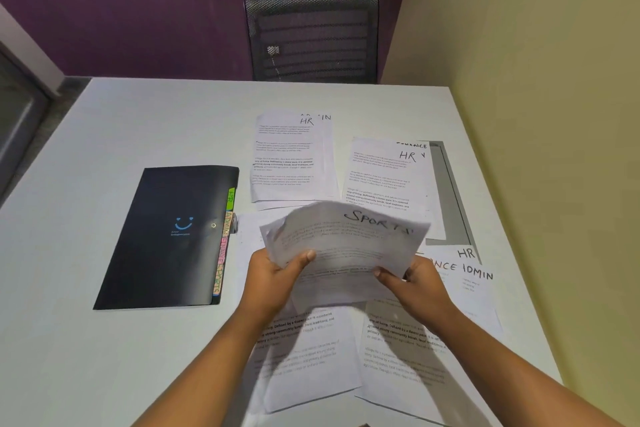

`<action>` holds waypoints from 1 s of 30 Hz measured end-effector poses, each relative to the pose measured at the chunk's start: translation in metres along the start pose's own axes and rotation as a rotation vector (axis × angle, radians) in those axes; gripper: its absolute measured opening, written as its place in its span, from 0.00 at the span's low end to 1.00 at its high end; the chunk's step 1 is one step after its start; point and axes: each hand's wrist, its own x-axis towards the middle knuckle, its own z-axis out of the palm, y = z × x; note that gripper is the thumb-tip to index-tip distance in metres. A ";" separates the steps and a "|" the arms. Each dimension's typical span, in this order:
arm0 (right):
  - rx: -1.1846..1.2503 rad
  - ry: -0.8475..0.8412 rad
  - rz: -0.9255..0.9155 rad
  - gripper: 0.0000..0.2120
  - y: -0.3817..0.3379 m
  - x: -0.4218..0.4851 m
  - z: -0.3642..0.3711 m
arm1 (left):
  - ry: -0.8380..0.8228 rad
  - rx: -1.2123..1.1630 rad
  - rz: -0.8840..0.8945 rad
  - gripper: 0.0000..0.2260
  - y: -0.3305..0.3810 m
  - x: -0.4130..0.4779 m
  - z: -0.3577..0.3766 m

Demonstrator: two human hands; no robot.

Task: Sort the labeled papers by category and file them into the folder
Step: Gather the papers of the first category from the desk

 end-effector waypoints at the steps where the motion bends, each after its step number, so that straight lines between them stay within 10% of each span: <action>1: 0.020 -0.011 0.019 0.06 0.000 0.000 -0.001 | -0.002 -0.022 -0.018 0.08 0.002 0.001 -0.001; 23: 0.193 0.055 0.296 0.08 0.014 0.068 -0.008 | -0.175 -0.051 -0.332 0.10 -0.017 0.065 -0.002; 30: 0.095 0.219 0.372 0.08 0.044 0.153 -0.031 | 0.141 0.052 -0.400 0.08 -0.005 0.168 -0.025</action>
